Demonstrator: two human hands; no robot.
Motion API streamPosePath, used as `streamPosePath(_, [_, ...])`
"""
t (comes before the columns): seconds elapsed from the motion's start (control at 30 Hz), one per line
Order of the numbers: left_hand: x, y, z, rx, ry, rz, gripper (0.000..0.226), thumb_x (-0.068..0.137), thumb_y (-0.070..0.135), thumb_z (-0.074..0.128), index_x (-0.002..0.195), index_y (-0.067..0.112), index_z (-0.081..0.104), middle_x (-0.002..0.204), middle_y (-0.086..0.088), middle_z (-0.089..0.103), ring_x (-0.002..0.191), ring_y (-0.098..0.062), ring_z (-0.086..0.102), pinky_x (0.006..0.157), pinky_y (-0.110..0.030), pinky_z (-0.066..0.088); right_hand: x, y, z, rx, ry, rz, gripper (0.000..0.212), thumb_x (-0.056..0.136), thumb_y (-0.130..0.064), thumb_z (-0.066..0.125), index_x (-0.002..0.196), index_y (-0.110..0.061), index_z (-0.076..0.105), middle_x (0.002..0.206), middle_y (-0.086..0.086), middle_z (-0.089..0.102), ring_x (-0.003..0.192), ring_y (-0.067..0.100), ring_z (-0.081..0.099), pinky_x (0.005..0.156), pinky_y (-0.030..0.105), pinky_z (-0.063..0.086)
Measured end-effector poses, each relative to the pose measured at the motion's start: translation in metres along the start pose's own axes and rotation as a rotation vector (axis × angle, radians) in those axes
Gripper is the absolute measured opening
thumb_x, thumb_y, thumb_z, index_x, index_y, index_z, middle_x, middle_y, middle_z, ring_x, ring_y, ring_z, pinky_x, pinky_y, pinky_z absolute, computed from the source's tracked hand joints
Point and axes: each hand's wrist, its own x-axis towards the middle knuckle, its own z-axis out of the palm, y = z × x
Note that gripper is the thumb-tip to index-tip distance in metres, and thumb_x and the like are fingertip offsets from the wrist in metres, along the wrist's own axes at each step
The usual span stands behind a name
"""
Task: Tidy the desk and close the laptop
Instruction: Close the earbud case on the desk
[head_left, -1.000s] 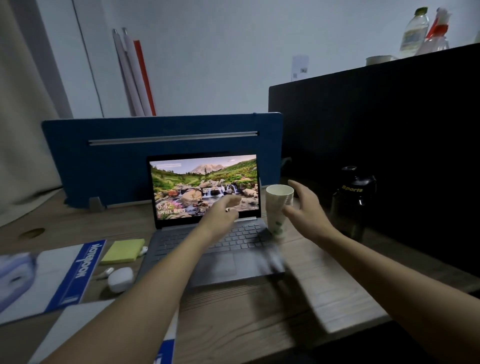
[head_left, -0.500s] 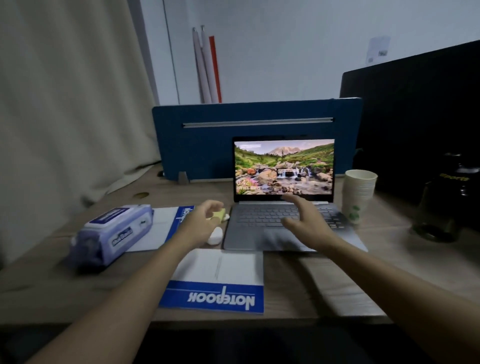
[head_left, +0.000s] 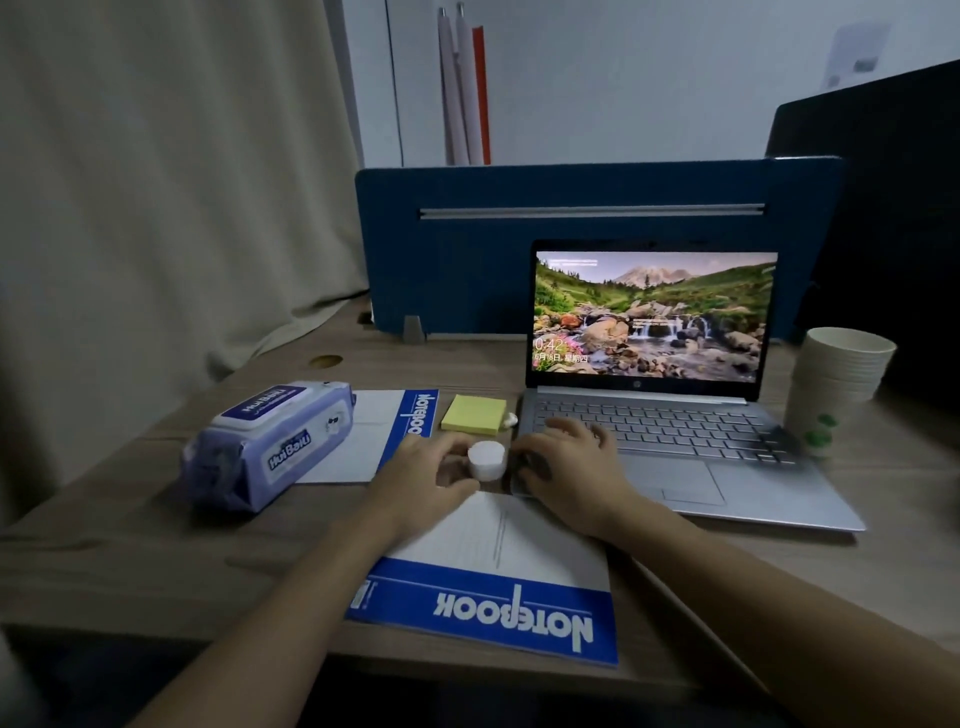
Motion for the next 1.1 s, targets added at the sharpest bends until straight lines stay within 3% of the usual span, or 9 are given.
streamPosePath(0.17, [0.017,-0.002,0.005,-0.107,0.002,0.036,0.056,0.082,0.045,0.072,0.132,0.042,0.047,0.127,0.005,0.052,0.112,-0.011,0.06,0.097,-0.035,0.052,0.017,-0.002,0.007,-0.026,0.037,-0.002,0.033,0.09,-0.043,0.055,0.122,-0.036,0.058,0.126,-0.011,0.062,0.13,0.017,0.035,0.102,0.05,0.02])
streamPosePath(0.33, [0.034,-0.004,0.004,-0.222,0.099,0.087,0.055,0.081,0.039,0.076,0.127,0.049,0.049,0.112,0.025,0.06,0.105,0.0,0.062,0.082,-0.017,0.054,0.031,-0.003,0.002,0.112,0.057,0.097,0.029,0.09,-0.042,0.058,0.117,-0.034,0.062,0.117,-0.008,0.064,0.123,0.016,0.038,0.096,0.044,0.024])
streamPosePath(0.4, [0.042,-0.003,0.003,-0.346,0.132,0.094,0.055,0.08,0.036,0.077,0.126,0.05,0.05,0.11,0.024,0.063,0.102,0.002,0.063,0.079,-0.013,0.053,0.037,-0.002,-0.001,0.163,0.066,0.111,0.028,0.092,-0.039,0.057,0.119,-0.032,0.061,0.119,-0.009,0.064,0.121,0.016,0.041,0.097,0.043,0.027])
streamPosePath(0.57, [0.063,0.002,0.008,-0.548,0.189,0.099,0.051,0.084,0.023,0.075,0.129,0.035,0.055,0.123,0.015,0.064,0.108,-0.009,0.067,0.086,-0.033,0.059,0.047,0.003,-0.003,0.344,0.122,0.111,0.025,0.095,-0.023,0.054,0.118,-0.024,0.065,0.114,-0.009,0.069,0.111,0.017,0.055,0.095,0.045,0.042])
streamPosePath(0.67, [0.066,0.0,0.014,-0.564,0.164,0.133,0.046,0.083,0.023,0.077,0.124,0.034,0.059,0.119,0.018,0.067,0.109,-0.003,0.065,0.091,-0.026,0.055,0.046,0.007,-0.001,0.548,0.138,0.157,0.02,0.094,-0.017,0.055,0.106,-0.019,0.071,0.099,-0.005,0.072,0.095,0.012,0.064,0.085,0.04,0.05])
streamPosePath(0.9, [0.064,0.005,0.011,-0.486,0.208,0.221,0.041,0.079,0.027,0.078,0.117,0.034,0.064,0.113,0.014,0.071,0.106,-0.004,0.067,0.086,-0.021,0.055,0.046,0.008,-0.007,0.695,0.141,0.186,0.019,0.09,-0.039,0.061,0.093,-0.023,0.071,0.085,-0.012,0.072,0.082,-0.003,0.064,0.072,0.023,0.05])
streamPosePath(1.0, [0.063,0.008,0.009,-0.426,0.212,0.261,0.043,0.078,0.024,0.079,0.116,0.036,0.063,0.112,0.015,0.071,0.105,-0.003,0.066,0.085,-0.02,0.056,0.045,0.007,-0.01,0.768,0.111,0.217,0.02,0.086,-0.041,0.066,0.092,-0.022,0.069,0.085,-0.006,0.073,0.081,0.003,0.067,0.074,0.033,0.055])
streamPosePath(1.1, [0.062,0.009,0.009,-0.39,0.207,0.296,0.044,0.078,0.022,0.081,0.119,0.027,0.067,0.114,0.013,0.071,0.105,-0.003,0.066,0.085,-0.023,0.057,0.043,0.007,-0.012,0.841,0.077,0.244,0.021,0.085,-0.038,0.069,0.094,-0.019,0.067,0.087,0.003,0.073,0.082,0.017,0.069,0.079,0.049,0.056])
